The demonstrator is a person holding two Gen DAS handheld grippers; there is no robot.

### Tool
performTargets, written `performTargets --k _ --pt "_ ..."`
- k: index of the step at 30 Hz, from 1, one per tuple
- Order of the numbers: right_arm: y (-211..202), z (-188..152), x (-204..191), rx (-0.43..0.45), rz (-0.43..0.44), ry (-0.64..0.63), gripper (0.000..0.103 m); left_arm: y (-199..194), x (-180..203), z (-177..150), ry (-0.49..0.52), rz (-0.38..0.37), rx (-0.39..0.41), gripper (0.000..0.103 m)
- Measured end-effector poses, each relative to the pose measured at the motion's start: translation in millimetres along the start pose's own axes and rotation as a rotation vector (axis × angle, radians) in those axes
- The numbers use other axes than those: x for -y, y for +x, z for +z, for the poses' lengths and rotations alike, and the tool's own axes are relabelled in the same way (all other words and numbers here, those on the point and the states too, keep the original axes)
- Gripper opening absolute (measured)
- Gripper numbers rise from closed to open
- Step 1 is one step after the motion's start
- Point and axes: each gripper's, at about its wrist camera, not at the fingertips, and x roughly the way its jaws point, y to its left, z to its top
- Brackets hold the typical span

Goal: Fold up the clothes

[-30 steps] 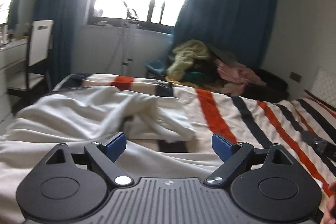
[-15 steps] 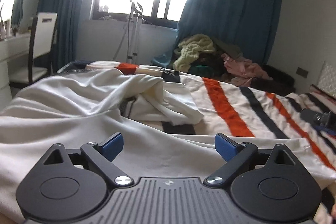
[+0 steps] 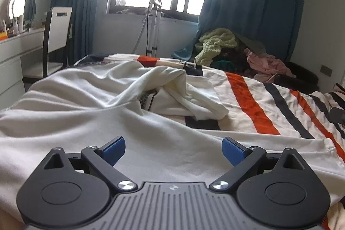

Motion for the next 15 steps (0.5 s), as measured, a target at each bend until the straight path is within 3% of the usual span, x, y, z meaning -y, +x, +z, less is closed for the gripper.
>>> performTargets --k 6,15 --pt "-0.2 0.8 6.6 -0.005 -0.034 0.037 0.081 2.9 3.1 -6.3 0.019 0.025 -0.019 0.097" --pt "1.0 -0.4 11.9 -0.036 -0.07 0.066 0.081 15.0 22.9 -22.2 0.106 -0.022 -0.076 0.097"
